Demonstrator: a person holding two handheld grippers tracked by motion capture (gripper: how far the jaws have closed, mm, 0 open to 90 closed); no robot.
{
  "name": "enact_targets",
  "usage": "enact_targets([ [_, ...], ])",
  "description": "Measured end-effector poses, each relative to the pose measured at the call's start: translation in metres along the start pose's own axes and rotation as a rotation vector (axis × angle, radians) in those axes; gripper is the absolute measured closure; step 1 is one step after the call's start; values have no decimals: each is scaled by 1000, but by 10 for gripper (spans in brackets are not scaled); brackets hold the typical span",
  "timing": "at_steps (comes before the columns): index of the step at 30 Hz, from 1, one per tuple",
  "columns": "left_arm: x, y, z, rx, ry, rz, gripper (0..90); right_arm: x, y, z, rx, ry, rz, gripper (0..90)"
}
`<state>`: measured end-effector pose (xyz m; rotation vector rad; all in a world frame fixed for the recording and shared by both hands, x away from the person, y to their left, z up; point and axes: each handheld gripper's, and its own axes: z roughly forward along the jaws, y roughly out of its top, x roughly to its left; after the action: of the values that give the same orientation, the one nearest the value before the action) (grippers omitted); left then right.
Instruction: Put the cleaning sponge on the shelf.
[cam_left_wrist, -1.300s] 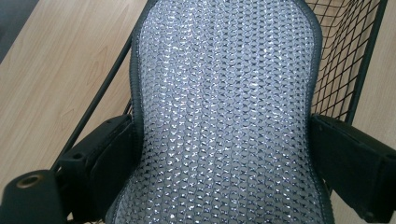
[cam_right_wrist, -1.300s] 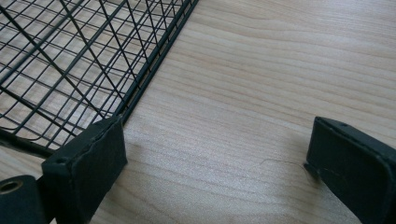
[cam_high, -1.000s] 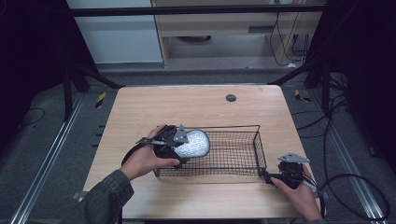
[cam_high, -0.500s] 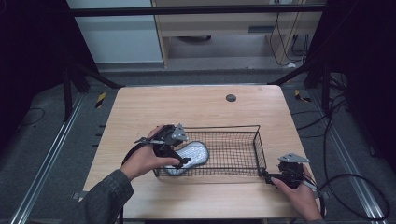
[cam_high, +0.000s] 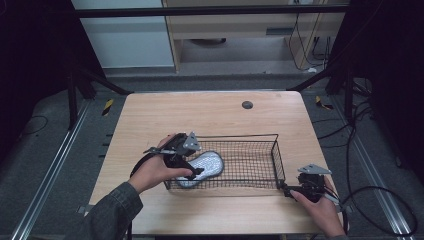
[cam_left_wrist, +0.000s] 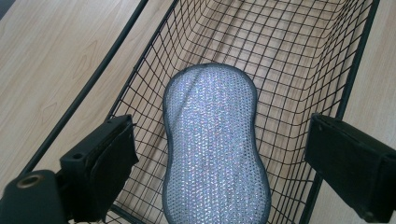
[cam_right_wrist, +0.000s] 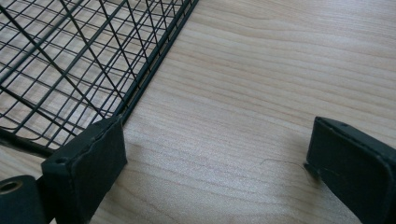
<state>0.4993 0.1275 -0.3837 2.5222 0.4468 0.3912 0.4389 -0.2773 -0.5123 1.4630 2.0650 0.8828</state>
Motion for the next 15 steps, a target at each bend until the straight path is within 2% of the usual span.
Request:
enact_targets([
  [15, -7, 5, -6, -9, 5, 10, 92, 0, 0, 0, 0, 0, 0, 49],
])
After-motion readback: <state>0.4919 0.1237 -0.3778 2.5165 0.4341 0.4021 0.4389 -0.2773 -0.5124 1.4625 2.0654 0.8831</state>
